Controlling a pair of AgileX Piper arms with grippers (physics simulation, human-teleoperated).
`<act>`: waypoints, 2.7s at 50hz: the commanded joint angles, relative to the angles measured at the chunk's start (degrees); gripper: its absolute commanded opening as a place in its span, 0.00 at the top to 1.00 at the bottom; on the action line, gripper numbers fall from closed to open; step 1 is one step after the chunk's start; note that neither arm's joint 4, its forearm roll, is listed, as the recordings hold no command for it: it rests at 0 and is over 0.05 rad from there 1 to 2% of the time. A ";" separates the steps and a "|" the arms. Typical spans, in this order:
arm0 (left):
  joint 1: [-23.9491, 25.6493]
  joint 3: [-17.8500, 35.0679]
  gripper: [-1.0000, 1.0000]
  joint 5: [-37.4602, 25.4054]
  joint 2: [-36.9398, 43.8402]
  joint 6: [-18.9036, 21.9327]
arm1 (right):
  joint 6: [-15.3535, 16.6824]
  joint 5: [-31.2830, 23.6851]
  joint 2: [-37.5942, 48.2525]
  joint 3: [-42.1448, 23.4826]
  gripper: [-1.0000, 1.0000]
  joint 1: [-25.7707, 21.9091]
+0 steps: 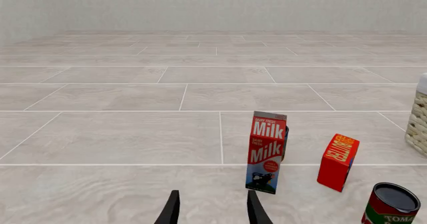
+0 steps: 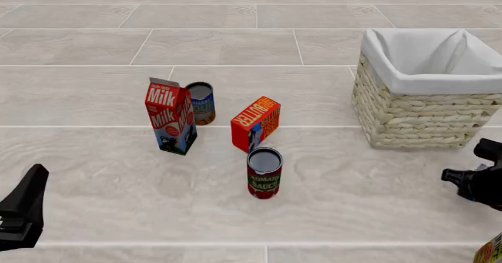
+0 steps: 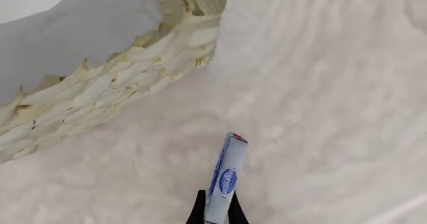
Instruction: Pick the cream cheese and place it in the basket.
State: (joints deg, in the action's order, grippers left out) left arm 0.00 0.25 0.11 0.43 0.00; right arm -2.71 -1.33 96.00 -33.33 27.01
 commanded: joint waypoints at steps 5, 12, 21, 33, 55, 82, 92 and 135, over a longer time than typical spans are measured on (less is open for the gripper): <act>-0.01 0.00 0.00 0.00 0.00 0.00 | -2.74 -3.65 -2.35 -2.49 1.00 1.85; -0.01 0.00 0.00 0.00 0.00 0.00 | -1.92 -6.45 -5.24 -4.17 1.00 3.31; -0.01 0.00 0.00 0.00 -0.01 -0.02 | -0.80 -8.58 -8.36 -5.41 1.00 4.27; 0.01 0.00 0.00 0.00 0.00 0.00 | -0.15 -11.18 -11.70 -6.36 1.00 4.77; 0.00 0.00 0.00 0.00 0.01 0.00 | 2.79 -20.59 -24.58 -6.66 1.00 3.97; -0.01 0.00 0.00 0.00 0.00 0.00 | 1.54 -33.66 -37.95 -12.48 1.00 -0.94; -0.01 0.00 0.00 0.00 0.00 0.00 | 0.86 -40.50 -42.83 -17.02 1.00 -3.77; 0.00 0.00 0.00 0.00 0.00 0.00 | 1.37 -49.90 -38.88 -36.97 1.00 -13.64</act>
State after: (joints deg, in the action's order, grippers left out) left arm 0.00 0.25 0.11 0.43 0.00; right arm -1.54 -51.16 53.17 -65.67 16.36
